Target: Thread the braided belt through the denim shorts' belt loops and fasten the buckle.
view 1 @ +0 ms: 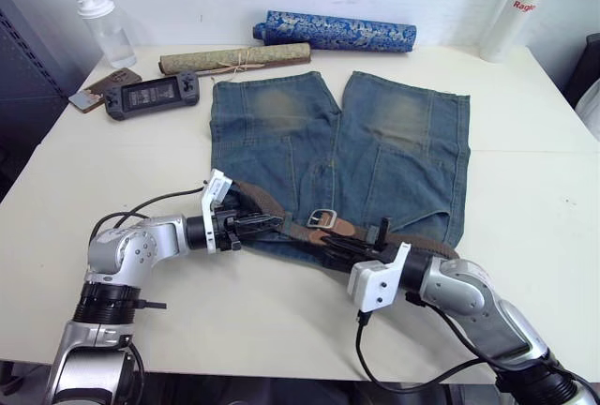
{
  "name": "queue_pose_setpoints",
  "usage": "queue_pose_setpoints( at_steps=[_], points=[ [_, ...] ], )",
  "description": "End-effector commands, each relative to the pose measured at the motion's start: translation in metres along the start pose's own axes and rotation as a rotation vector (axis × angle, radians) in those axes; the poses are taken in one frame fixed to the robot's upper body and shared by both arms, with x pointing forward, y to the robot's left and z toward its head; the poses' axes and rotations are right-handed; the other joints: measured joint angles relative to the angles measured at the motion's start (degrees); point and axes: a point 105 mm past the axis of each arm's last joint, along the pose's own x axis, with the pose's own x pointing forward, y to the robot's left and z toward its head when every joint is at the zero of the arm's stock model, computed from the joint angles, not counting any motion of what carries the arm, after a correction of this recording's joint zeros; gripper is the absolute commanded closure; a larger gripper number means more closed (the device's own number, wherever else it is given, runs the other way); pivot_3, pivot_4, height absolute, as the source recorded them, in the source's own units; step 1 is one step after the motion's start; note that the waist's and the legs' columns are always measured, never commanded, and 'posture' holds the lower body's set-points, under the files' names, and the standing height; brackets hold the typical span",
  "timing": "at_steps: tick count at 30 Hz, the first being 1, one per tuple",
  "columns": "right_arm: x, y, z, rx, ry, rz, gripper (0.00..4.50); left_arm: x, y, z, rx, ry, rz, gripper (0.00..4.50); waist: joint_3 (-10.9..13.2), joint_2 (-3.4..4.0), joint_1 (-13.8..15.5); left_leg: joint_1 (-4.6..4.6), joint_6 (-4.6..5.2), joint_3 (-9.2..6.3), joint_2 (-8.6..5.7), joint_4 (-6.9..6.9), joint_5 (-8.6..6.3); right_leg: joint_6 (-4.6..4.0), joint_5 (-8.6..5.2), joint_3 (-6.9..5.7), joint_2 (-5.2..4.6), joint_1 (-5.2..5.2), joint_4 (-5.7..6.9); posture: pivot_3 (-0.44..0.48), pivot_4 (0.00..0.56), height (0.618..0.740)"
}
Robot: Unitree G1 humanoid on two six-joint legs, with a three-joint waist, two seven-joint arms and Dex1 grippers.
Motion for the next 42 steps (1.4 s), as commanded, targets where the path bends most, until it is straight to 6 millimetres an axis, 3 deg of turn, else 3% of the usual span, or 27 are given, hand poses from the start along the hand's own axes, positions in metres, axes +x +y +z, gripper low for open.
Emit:
queue_pose_setpoints(
  at_steps=[1,6,8,10,13,16,19,20,23,30,37,42],
  points=[
    [0.002,-0.001,0.009,0.015,-0.044,-0.008,4.50,-0.009,-0.018,0.015,0.078,-0.042,-0.030,2.37,0.0,0.00,-0.1,0.00,0.00,0.00,0.00,0.00,0.00,0.00,0.00,0.00,0.00,0.00,0.00,0.000,0.150,0.637],
    [-0.001,-0.001,0.007,0.024,-0.036,-0.005,4.50,-0.037,-0.050,0.024,0.114,-0.105,-0.107,2.37,0.0,-0.01,-1.2,-0.01,-0.04,-0.01,0.06,0.00,0.02,-0.05,-0.03,0.01,0.02,-0.08,0.10,0.000,0.150,0.637],
    [-0.002,-0.003,0.005,0.024,-0.032,-0.008,4.50,-0.048,-0.070,0.008,0.101,-0.066,-0.186,2.37,0.0,0.00,-1.5,0.01,-0.03,-0.05,0.07,0.00,0.02,-0.12,-0.07,0.02,0.00,-0.09,0.18,0.000,0.150,0.637],
    [-0.001,-0.004,0.005,0.026,-0.031,-0.012,4.50,-0.050,-0.076,-0.009,0.099,-0.020,-0.185,2.37,0.0,0.02,-1.6,0.06,-0.03,-0.04,0.09,0.01,0.02,-0.15,-0.08,0.10,-0.03,-0.11,0.22,0.000,0.150,0.637],
    [-0.001,-0.005,0.005,0.028,-0.034,-0.011,4.50,-0.042,-0.065,-0.018,0.108,-0.023,-0.103,2.37,0.0,0.00,-1.1,0.04,0.10,0.09,0.11,0.09,-0.05,-0.32,-0.16,0.05,-0.09,-0.11,0.32,0.000,0.150,0.637],
    [-0.002,-0.005,0.005,0.029,-0.035,-0.009,4.50,-0.033,-0.064,-0.017,0.147,-0.041,-0.084,3.17,0.0,-0.01,-0.8,-0.03,0.19,0.02,0.09,0.34,-0.11,-0.50,-0.26,0.01,-0.08,-0.06,0.41,0.000,0.150,0.637],
    [-0.002,-0.006,0.005,0.031,-0.035,-0.010,4.50,-0.025,-0.062,-0.020,0.184,-0.032,-0.061,4.37,0.0,-0.01,-0.9,-0.05,0.27,0.05,0.08,0.45,-0.17,-0.51,-0.26,0.03,-0.08,-0.06,0.43,0.000,0.150,0.637],
    [-0.002,-0.006,0.005,0.030,-0.035,-0.010,4.50,-0.022,-0.062,-0.023,0.190,-0.017,-0.059,4.47,0.0,0.00,-1.0,-0.05,0.28,0.06,0.07,0.47,-0.18,-0.50,-0.26,0.03,-0.07,-0.06,0.44,0.000,0.150,0.637],
    [-0.002,-0.007,0.006,0.029,-0.036,-0.012,4.50,-0.014,-0.052,-0.033,0.204,0.028,-0.017,4.47,0.0,0.00,-1.2,-0.04,0.29,0.13,0.05,0.47,-0.18,-0.50,-0.26,0.03,-0.05,-0.07,0.45,0.000,0.150,0.637],
    [-0.004,-0.015,0.010,0.026,-0.043,-0.031,4.50,-0.002,-0.005,-0.051,0.168,0.077,0.225,4.47,0.0,-0.02,-1.0,-0.05,0.33,0.11,0.02,0.57,-0.20,-0.48,-0.25,0.02,-0.05,-0.06,0.52,0.000,0.150,0.637],
    [-0.018,-0.032,0.017,0.014,-0.033,-0.072,4.50,-0.005,-0.001,-0.075,0.139,0.129,0.256,4.47,-0.1,0.00,-0.9,-0.02,0.33,0.09,0.02,0.59,-0.20,-0.40,-0.21,0.03,-0.06,-0.03,0.55,0.000,0.150,0.637],
    [-0.043,-0.067,0.021,-0.076,-0.009,-0.141,4.50,-0.015,0.005,-0.094,0.092,0.165,0.302,4.47,-0.4,0.32,-1.0,0.02,0.37,0.15,0.04,0.59,-0.23,-0.44,-0.23,0.03,-0.07,-0.01,0.53,0.000,0.150,0.637]
  ],
)
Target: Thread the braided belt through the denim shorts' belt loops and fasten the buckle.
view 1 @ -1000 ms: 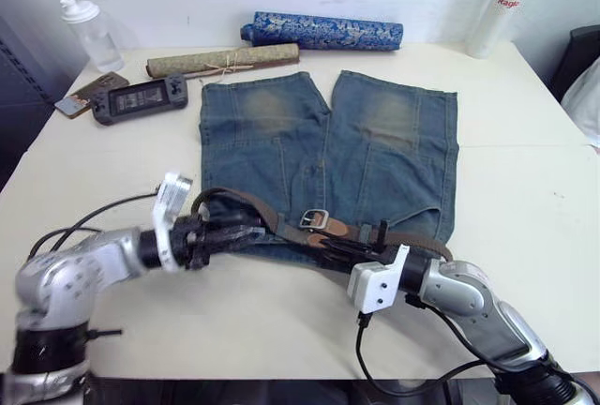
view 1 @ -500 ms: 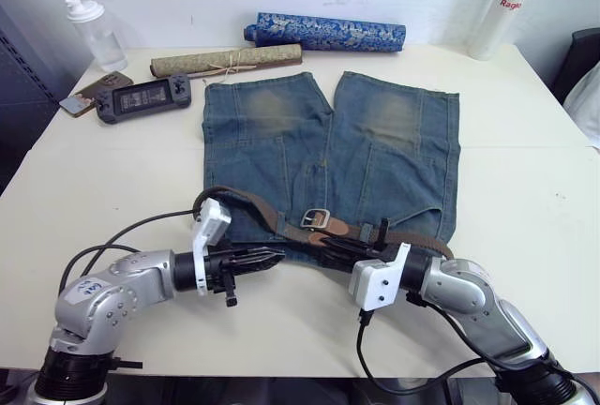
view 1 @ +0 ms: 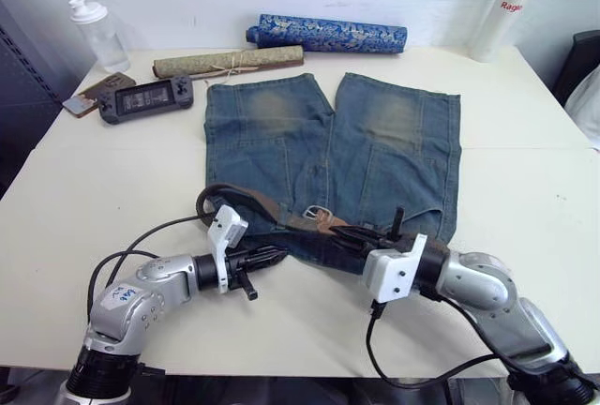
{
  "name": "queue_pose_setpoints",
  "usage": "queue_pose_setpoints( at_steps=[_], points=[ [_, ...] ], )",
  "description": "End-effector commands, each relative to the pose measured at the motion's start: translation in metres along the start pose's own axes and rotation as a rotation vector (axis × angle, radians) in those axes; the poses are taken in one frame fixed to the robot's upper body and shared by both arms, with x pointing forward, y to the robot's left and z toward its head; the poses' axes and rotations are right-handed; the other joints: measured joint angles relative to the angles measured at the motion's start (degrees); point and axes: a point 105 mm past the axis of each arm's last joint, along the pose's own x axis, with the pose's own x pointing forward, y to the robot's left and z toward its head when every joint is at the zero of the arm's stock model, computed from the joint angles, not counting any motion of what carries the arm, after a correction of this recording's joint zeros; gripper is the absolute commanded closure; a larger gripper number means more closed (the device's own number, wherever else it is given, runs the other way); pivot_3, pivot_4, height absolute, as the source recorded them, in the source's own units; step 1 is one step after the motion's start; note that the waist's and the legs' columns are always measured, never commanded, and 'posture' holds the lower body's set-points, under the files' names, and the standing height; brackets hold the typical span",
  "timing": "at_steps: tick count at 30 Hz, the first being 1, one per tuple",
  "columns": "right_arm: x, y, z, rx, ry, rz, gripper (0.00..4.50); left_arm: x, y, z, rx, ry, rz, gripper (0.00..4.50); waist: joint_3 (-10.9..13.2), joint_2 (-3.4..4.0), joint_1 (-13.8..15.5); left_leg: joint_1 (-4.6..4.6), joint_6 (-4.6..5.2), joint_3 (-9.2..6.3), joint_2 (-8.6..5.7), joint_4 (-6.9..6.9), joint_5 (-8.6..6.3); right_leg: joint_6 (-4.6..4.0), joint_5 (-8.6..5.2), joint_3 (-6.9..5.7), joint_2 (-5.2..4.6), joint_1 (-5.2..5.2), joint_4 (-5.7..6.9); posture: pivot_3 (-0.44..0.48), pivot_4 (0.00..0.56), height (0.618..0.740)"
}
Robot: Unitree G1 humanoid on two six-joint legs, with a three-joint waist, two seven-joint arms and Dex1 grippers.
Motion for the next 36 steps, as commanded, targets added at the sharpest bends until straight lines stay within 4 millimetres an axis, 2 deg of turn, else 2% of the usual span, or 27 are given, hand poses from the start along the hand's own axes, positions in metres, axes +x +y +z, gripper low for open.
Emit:
queue_pose_setpoints(
  at_steps=[1,6,9,14,17,21,25,28,29,30,31,33,35,36],
  points=[
    [-0.019,-0.036,0.012,-0.103,-0.011,-0.087,4.50,-0.010,0.015,-0.040,-0.081,0.143,0.105,4.47,-0.2,0.19,-0.1,0.00,0.01,0.03,0.00,0.00,-0.01,0.00,0.00,0.00,-0.01,0.00,-0.02,0.000,0.150,0.637],
    [-0.057,-0.078,-0.021,-0.195,0.150,-0.160,4.50,-0.009,0.012,-0.042,-0.096,0.134,0.105,4.47,-0.4,0.23,-0.1,0.04,0.07,0.16,0.05,0.01,-0.06,-0.02,-0.02,-0.01,-0.02,0.01,-0.03,0.000,0.150,0.637],
    [-0.074,-0.091,-0.035,-0.229,0.210,-0.177,4.50,-0.008,0.012,-0.044,-0.099,0.132,0.109,4.47,-0.4,0.30,-0.1,0.03,0.16,0.22,0.06,0.07,-0.13,-0.05,-0.03,-0.01,-0.04,0.01,-0.02,0.000,0.150,0.637],
    [-0.086,-0.105,-0.045,-0.236,0.242,-0.207,4.50,-0.009,0.011,-0.044,-0.095,0.131,0.108,4.47,-0.5,0.45,-0.2,0.03,0.22,0.33,0.07,0.12,-0.16,-0.05,-0.04,0.02,-0.07,0.01,-0.01,0.000,0.150,0.637],
    [-0.072,-0.099,-0.034,-0.207,0.169,-0.188,4.50,-0.009,0.009,-0.040,-0.071,0.113,0.099,4.47,-0.6,0.61,-0.2,0.03,0.25,0.36,0.07,0.13,-0.18,-0.05,-0.03,0.05,-0.07,0.00,-0.01,0.000,0.150,0.637],
    [-0.051,-0.087,-0.020,-0.153,0.089,-0.152,4.50,-0.013,0.006,-0.023,-0.035,0.042,0.076,4.47,-0.6,0.60,-0.3,0.03,0.27,0.37,0.10,0.14,-0.19,-0.04,-0.03,0.05,-0.07,-0.01,-0.03,0.000,0.150,0.637],
    [-0.030,-0.077,-0.008,-0.079,0.021,-0.114,4.50,-0.025,-0.016,-0.002,0.036,-0.006,-0.025,4.47,-0.5,0.56,-0.3,-0.01,0.26,0.37,0.11,0.13,-0.20,-0.05,-0.04,0.08,-0.06,-0.09,-0.02,0.000,0.150,0.637],
    [-0.017,-0.070,-0.003,-0.024,-0.003,-0.065,4.50,-0.043,-0.043,0.015,0.086,-0.017,-0.146,4.47,-0.3,0.46,-0.3,-0.05,0.25,0.31,0.16,0.13,-0.21,-0.07,-0.05,0.08,-0.05,-0.13,-0.02,0.000,0.150,0.637],
    [-0.015,-0.069,-0.003,-0.015,-0.004,-0.059,4.50,-0.047,-0.050,0.018,0.089,-0.014,-0.176,4.47,-0.3,0.43,-0.2,-0.08,0.24,0.23,0.22,0.14,-0.20,-0.20,-0.11,0.07,-0.05,-0.14,-0.02,0.000,0.150,0.637],
    [-0.012,-0.068,-0.002,-0.008,-0.007,-0.048,4.50,-0.053,-0.058,0.022,0.092,-0.019,-0.213,4.47,-0.3,0.40,-0.1,-0.09,0.24,0.12,0.29,0.15,-0.20,-0.69,-0.36,0.06,-0.06,-0.13,-0.02,0.000,0.150,0.637],
    [-0.009,-0.068,-0.002,-0.003,-0.008,-0.039,4.50,-0.058,-0.063,0.025,0.089,-0.022,-0.237,4.47,-0.3,0.40,-0.1,-0.08,0.23,0.06,0.27,0.16,-0.20,-0.70,-0.37,0.07,-0.09,-0.10,-0.03,0.000,0.150,0.637],
    [-0.001,-0.066,-0.001,0.001,-0.019,-0.012,4.50,-0.065,-0.071,0.034,0.117,-0.037,-0.261,4.47,-0.3,0.41,0.0,-0.09,0.24,0.01,0.22,0.17,-0.20,-0.71,-0.37,0.07,-0.12,-0.08,-0.06,0.000,0.150,0.637],
    [0.004,-0.066,0.001,-0.008,-0.029,0.011,4.50,-0.064,-0.063,0.054,0.173,-0.101,-0.189,4.47,-0.3,0.41,0.0,-0.09,0.24,0.02,0.19,0.18,-0.20,-0.71,-0.37,0.07,-0.15,-0.08,-0.05,0.000,0.150,0.637],
    [0.006,-0.066,0.001,-0.013,-0.032,0.019,4.50,-0.062,-0.058,0.064,0.197,-0.132,-0.144,3.84,-0.3,0.41,0.1,-0.09,0.24,0.05,0.17,0.19,-0.20,-0.71,-0.37,0.07,-0.17,-0.07,-0.04,0.000,0.150,0.637]
  ],
)
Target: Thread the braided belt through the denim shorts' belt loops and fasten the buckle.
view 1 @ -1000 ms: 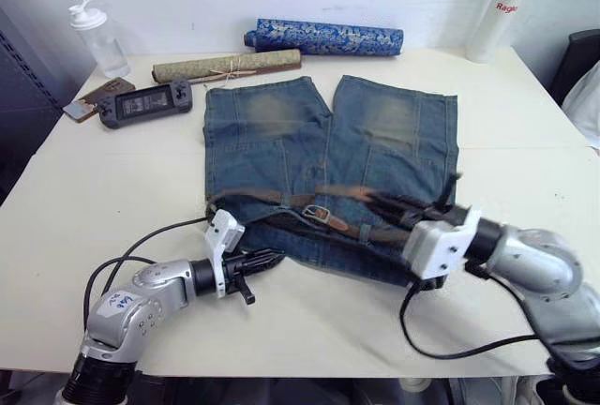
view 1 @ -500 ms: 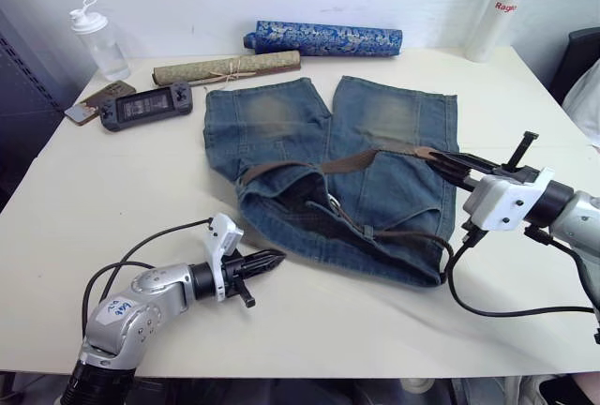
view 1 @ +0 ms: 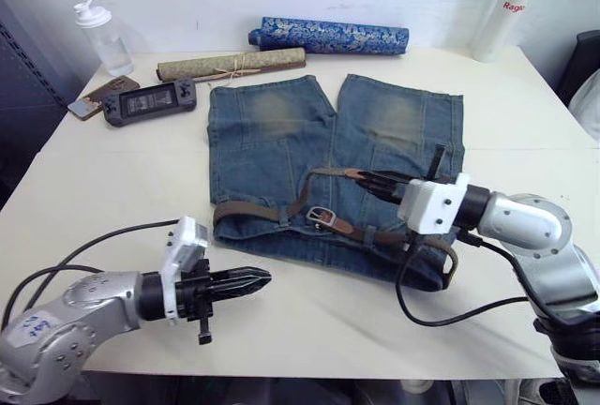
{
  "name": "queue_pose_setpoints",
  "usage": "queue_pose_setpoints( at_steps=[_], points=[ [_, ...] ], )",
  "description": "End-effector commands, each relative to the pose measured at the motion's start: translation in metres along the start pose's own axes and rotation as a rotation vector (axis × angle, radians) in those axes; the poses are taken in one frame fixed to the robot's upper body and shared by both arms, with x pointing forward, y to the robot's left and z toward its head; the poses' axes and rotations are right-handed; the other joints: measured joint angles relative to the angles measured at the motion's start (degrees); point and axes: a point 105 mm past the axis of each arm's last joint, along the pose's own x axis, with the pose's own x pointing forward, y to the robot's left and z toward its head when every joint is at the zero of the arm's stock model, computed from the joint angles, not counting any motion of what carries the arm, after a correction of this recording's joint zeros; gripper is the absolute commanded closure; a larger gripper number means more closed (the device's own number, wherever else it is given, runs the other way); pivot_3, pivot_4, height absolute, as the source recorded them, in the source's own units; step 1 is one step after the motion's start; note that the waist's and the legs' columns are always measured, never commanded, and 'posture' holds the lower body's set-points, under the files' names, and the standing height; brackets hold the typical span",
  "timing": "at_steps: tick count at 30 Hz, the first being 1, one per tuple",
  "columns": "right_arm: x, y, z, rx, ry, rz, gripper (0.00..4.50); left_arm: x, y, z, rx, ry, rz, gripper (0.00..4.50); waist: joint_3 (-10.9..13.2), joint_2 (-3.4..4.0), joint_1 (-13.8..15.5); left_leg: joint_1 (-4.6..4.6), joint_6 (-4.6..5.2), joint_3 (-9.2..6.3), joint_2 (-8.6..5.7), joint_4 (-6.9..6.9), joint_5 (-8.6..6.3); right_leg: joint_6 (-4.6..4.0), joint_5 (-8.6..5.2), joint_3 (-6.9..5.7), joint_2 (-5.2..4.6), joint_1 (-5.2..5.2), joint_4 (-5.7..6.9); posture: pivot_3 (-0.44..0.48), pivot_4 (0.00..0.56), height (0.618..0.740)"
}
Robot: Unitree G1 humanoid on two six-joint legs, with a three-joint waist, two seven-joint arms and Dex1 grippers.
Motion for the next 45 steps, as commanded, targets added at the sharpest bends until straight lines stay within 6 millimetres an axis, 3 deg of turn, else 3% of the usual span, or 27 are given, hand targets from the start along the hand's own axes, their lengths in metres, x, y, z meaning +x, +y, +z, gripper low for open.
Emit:
queue_pose_setpoints(
  at_steps=[1,4,7,9,11,18,22,23,25,36,40,45],
  points=[
    [0.007,-0.004,0.009,-0.042,-0.033,0.027,4.50,0.003,0.014,0.038,0.170,-0.094,0.140,3.71,0.0,-0.08,0.2,0.00,0.00,0.03,-0.03,0.01,0.00,0.00,0.00,-0.02,0.00,0.02,0.00,0.000,0.150,0.637],
    [0.012,-0.006,0.011,-0.078,-0.034,0.060,4.50,0.014,0.043,0.056,0.527,-0.047,0.410,2.39,0.1,-0.18,0.1,-0.01,0.00,0.16,-0.12,0.03,0.00,0.03,0.02,-0.07,0.02,0.04,0.01,0.000,0.150,0.637],
    [0.018,-0.007,0.015,-0.102,-0.042,0.077,4.50,0.029,0.048,0.064,0.672,-0.072,0.473,1.07,0.1,-0.20,-0.2,-0.01,0.04,0.38,-0.20,0.03,-0.02,0.20,0.10,0.00,0.02,0.01,-0.02,0.000,0.150,0.637],
    [0.020,-0.007,0.017,-0.115,-0.048,0.083,4.50,0.036,0.047,0.065,0.714,-0.101,0.486,1.07,0.1,-0.27,-0.4,0.00,0.09,0.43,-0.19,0.02,-0.06,0.30,0.15,0.01,0.02,-0.01,-0.05,0.000,0.150,0.637],
    [0.023,-0.008,0.020,-0.127,-0.057,0.085,4.50,0.042,0.046,0.070,0.744,-0.153,0.508,1.07,0.1,-0.29,-0.4,0.01,0.09,0.43,-0.17,0.00,-0.06,1.02,0.52,0.00,0.04,-0.04,-0.06,0.000,0.150,0.637],
    [0.030,-0.009,0.026,-0.151,-0.078,0.085,4.50,0.050,0.051,0.084,0.875,-0.240,0.623,1.07,0.2,-0.38,-0.2,0.00,0.04,0.35,-0.17,0.01,-0.03,1.06,0.54,-0.03,0.07,-0.03,-0.05,0.000,0.150,0.637],
    [0.031,-0.010,0.025,-0.154,-0.071,0.077,4.50,0.046,0.048,0.080,0.875,-0.258,0.636,1.07,0.2,-0.38,-0.2,0.01,0.03,0.33,-0.17,-0.01,-0.02,1.08,0.55,-0.03,0.08,-0.03,-0.06,0.000,0.150,0.637],
    [0.031,-0.011,0.024,-0.157,-0.067,0.077,4.50,0.045,0.049,0.078,0.876,-0.255,0.639,0.56,0.2,-0.38,-0.3,0.01,0.03,0.34,-0.17,-0.01,-0.02,1.09,0.55,-0.03,0.08,-0.03,-0.06,0.000,0.150,0.637],
    [0.031,-0.011,0.023,-0.159,-0.064,0.073,4.50,0.044,0.050,0.076,0.850,-0.261,0.632,0.04,0.2,-0.38,-0.2,0.02,0.02,0.33,-0.17,-0.01,-0.02,1.09,0.55,-0.03,0.08,-0.04,-0.04,0.000,0.150,0.637],
    [0.033,-0.008,0.028,-0.157,-0.083,0.072,4.50,0.056,0.064,0.069,0.867,-0.168,0.642,0.04,0.2,-0.38,-0.3,0.02,-0.01,0.30,-0.19,0.00,0.00,1.12,0.57,-0.04,0.09,-0.03,-0.03,0.000,0.150,0.637],
    [0.032,-0.008,0.029,-0.156,-0.087,0.070,4.50,0.057,0.066,0.069,0.865,-0.167,0.644,1.21,0.2,-0.38,-0.2,0.02,0.00,0.29,-0.18,0.00,0.00,1.12,0.57,-0.04,0.10,-0.03,-0.02,0.000,0.150,0.637],
    [0.032,-0.007,0.031,-0.153,-0.093,0.072,4.50,0.059,0.068,0.067,0.857,-0.155,0.638,3.56,0.2,-0.38,-0.2,0.02,-0.01,0.27,-0.19,-0.01,0.00,1.13,0.57,-0.05,0.10,-0.03,-0.03,0.000,0.150,0.637]
  ],
)
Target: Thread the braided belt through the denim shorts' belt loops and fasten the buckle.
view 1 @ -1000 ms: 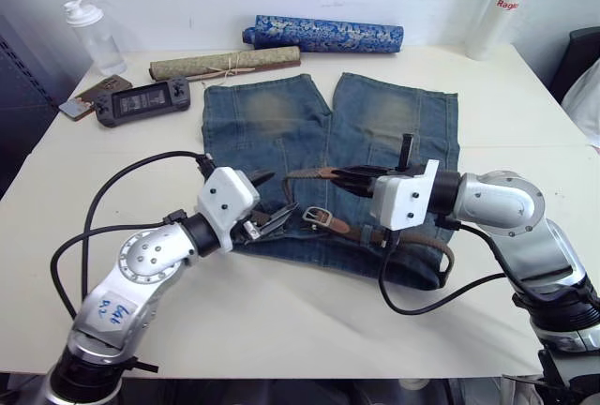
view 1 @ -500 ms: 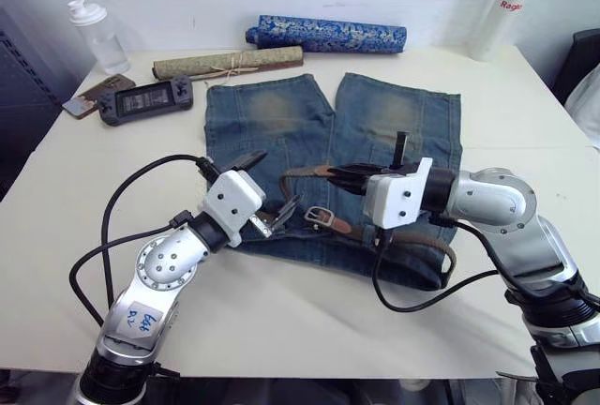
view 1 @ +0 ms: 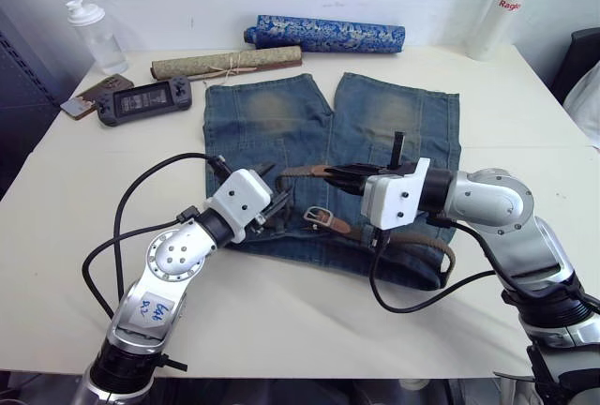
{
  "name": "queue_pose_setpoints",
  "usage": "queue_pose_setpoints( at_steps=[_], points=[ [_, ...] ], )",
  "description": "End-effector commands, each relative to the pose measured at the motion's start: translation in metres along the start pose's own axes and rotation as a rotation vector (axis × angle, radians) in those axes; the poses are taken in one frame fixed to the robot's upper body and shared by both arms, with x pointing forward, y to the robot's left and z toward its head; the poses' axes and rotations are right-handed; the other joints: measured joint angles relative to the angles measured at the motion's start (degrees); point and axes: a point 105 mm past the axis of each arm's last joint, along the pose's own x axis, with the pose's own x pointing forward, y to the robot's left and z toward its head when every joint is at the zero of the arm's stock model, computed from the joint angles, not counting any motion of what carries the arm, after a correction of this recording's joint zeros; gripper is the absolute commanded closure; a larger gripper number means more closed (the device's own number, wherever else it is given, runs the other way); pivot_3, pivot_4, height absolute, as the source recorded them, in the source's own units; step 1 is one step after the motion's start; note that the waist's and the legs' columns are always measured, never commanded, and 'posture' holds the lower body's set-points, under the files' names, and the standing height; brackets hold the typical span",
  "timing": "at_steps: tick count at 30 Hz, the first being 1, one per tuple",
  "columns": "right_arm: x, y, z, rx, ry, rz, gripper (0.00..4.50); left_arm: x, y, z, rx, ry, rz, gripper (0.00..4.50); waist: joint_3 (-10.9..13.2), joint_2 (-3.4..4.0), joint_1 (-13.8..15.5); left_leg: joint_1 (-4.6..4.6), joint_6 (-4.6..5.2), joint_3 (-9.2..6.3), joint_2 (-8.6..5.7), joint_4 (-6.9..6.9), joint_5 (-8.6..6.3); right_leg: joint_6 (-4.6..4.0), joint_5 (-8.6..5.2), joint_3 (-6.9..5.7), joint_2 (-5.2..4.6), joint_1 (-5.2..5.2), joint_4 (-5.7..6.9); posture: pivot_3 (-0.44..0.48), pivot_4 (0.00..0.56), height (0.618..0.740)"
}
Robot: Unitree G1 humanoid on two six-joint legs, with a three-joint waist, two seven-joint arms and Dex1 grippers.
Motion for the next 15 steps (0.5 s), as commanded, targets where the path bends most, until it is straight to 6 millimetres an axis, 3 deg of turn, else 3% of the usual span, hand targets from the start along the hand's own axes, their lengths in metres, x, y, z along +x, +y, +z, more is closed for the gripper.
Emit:
queue_pose_setpoints(
  at_steps=[1,2,14,15],
  points=[
    [0.0003,-0.0041,0.0145,-0.036,-0.044,-0.016,4.50,0.0024,0.0005,0.0047,0.019,-0.013,0.001,4.00,0.0,0.00,0.0,0.00,0.00,0.00,0.00,0.00,0.00,0.00,0.00,0.00,0.00,0.00,0.00,0.000,0.150,0.637],
    [0.0003,-0.0039,0.0150,-0.035,-0.046,-0.015,4.50,0.0027,0.0002,0.0045,0.013,-0.012,0.001,4.47,0.0,0.00,0.0,0.00,0.00,0.01,0.00,0.00,0.00,0.00,0.00,0.00,0.00,0.00,0.00,0.000,0.150,0.637],
    [0.0006,-0.0038,0.0154,0.035,-0.047,-0.028,4.50,0.0058,-0.0064,0.0091,-0.011,-0.057,-0.030,4.49,0.0,0.00,0.0,0.00,0.00,-0.01,0.00,0.00,0.00,0.01,0.00,0.00,0.00,0.00,0.00,0.000,0.150,0.637],
    [0.0006,-0.0055,0.0156,0.065,-0.048,-0.045,4.09,0.0057,-0.0066,0.0088,-0.016,-0.056,-0.029,4.50,0.0,0.00,0.0,0.00,0.00,-0.01,0.00,0.00,0.00,0.01,0.00,0.00,0.00,0.00,0.00,0.000,0.150,0.637]
  ],
)
